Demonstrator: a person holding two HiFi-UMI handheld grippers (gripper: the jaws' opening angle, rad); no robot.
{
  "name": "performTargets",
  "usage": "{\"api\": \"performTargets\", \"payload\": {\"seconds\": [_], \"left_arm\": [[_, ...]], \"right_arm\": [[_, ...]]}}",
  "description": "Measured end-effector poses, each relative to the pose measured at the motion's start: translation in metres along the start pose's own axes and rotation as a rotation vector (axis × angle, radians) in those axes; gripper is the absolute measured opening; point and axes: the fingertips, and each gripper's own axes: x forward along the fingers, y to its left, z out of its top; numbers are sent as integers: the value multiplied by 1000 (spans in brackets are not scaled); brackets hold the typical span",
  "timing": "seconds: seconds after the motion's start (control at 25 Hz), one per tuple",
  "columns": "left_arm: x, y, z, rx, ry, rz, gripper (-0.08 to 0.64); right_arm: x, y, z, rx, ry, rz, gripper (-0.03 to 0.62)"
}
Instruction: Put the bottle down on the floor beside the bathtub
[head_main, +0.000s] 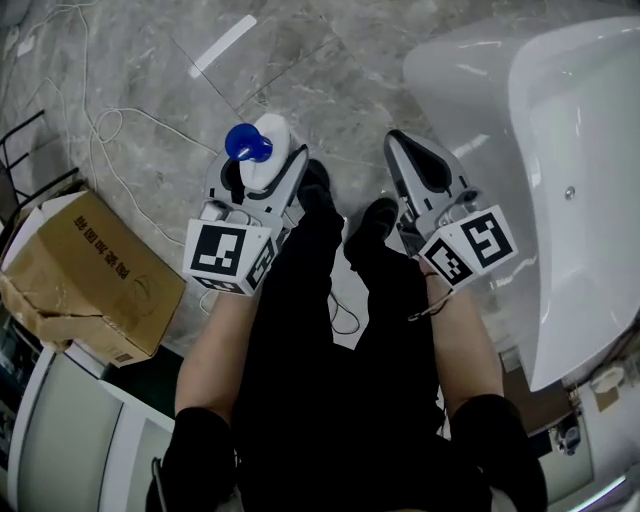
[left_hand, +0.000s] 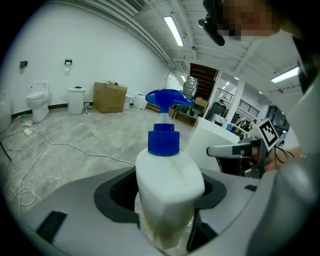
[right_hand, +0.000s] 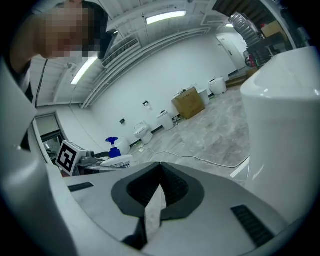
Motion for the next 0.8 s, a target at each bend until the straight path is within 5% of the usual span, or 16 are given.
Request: {"api": "performTargets", "payload": {"seconds": [0.32, 0.8], "left_arm": [[62, 27, -44, 20, -29, -32, 282], [156, 67, -86, 178, -45, -76, 282]], "right_arm": [[42, -57, -51, 19, -7, 35, 28], [97, -129, -92, -228, 23, 21, 28]]}}
